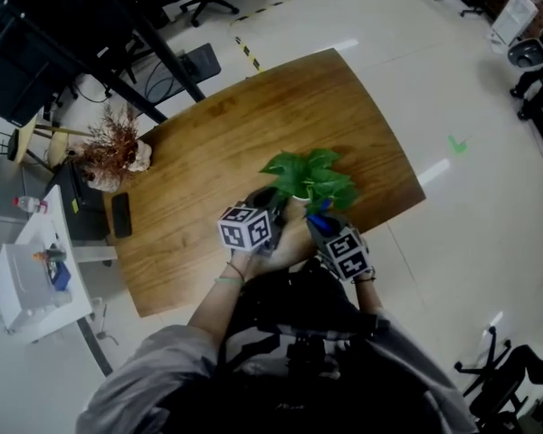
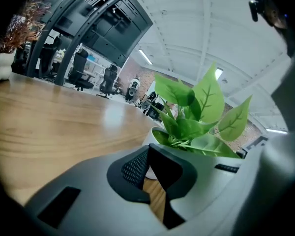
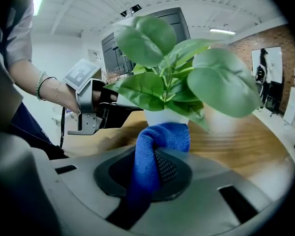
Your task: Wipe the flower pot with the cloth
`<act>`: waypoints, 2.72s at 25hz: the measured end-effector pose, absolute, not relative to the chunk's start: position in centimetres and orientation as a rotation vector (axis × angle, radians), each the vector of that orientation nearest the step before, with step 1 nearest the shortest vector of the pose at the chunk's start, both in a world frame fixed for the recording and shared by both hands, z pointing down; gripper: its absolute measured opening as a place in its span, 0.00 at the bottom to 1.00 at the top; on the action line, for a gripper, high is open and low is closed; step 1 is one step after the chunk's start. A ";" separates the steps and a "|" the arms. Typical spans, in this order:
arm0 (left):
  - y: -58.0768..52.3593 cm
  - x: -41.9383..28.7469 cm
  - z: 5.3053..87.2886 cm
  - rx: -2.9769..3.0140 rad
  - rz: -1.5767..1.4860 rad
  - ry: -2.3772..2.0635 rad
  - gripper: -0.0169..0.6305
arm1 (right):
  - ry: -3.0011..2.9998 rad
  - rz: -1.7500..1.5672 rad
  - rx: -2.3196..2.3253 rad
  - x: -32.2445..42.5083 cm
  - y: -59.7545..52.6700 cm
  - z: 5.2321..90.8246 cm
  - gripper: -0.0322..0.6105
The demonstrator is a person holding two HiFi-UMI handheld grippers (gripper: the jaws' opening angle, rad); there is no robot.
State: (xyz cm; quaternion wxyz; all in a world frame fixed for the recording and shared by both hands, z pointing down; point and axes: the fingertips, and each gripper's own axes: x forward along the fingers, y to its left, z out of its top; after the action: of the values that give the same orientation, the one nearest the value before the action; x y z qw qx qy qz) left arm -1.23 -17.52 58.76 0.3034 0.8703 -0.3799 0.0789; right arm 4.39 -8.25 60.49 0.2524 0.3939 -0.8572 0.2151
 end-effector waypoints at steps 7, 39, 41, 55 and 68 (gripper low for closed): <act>-14.0 -1.3 59.5 2.298 0.233 -0.981 0.03 | -2.249 0.621 1.268 10.8 -9.4 60.6 0.14; -16.4 -2.9 59.8 2.263 0.184 -1.019 0.03 | -2.368 0.625 1.170 8.0 -9.9 60.4 0.14; -15.8 -2.7 60.1 2.258 0.184 -1.009 0.03 | -2.346 0.611 1.210 9.7 -10.7 60.2 0.14; -17.0 -2.3 59.8 2.284 0.194 -1.005 0.03 | -2.403 0.418 1.049 6.8 -15.1 58.4 0.14; -20.0 -4.5 59.3 2.259 0.154 -1.073 0.03 | -2.388 0.490 0.940 2.1 -12.3 61.2 0.14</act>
State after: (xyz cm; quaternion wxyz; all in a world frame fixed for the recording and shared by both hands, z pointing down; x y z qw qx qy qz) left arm -4.49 -19.99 59.32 0.3126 0.8564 -0.4068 0.0583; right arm 2.08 -12.30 61.17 0.2614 0.3474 -0.8821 0.1812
